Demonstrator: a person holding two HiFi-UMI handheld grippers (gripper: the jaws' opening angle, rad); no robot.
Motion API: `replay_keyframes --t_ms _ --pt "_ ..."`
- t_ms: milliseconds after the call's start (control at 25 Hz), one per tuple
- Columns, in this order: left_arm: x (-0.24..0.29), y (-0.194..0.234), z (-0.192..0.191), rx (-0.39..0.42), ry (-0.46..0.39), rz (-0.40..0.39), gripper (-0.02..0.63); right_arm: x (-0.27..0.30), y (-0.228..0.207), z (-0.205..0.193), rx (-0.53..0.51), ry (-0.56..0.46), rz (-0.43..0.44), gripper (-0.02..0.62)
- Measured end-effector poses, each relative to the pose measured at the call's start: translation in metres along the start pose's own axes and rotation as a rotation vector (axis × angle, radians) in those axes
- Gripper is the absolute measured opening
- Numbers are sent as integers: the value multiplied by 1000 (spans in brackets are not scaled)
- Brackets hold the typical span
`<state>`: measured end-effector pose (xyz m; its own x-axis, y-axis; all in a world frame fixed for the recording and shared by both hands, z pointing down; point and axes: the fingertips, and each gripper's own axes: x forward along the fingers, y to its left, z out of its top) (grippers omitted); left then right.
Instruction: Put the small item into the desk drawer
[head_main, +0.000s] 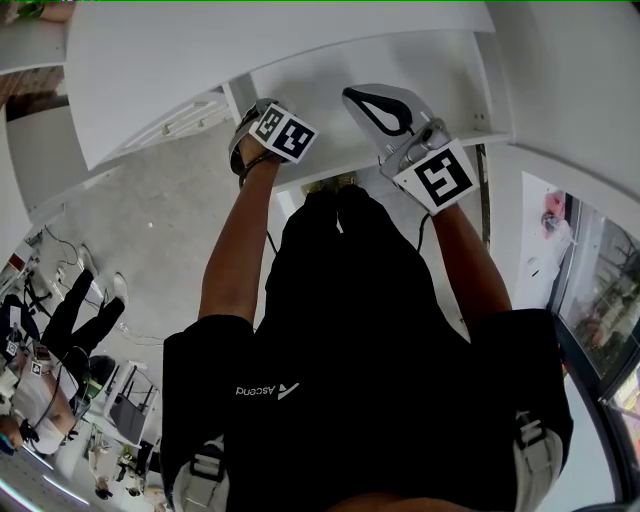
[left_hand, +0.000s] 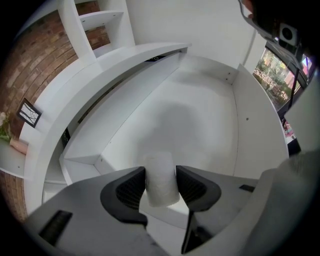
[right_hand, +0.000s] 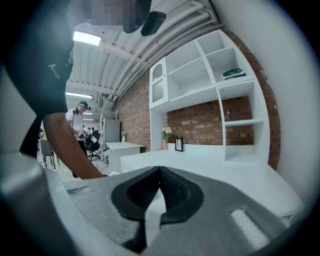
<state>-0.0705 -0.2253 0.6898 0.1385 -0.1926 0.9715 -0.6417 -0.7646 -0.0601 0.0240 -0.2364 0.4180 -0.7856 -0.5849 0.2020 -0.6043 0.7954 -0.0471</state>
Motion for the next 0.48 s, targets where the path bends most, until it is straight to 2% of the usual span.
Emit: replay_keyframes --t_ms 480 --pt "-2 1 3 -20 -18 -1 201 -1 -2 -3 0 6 2 0"
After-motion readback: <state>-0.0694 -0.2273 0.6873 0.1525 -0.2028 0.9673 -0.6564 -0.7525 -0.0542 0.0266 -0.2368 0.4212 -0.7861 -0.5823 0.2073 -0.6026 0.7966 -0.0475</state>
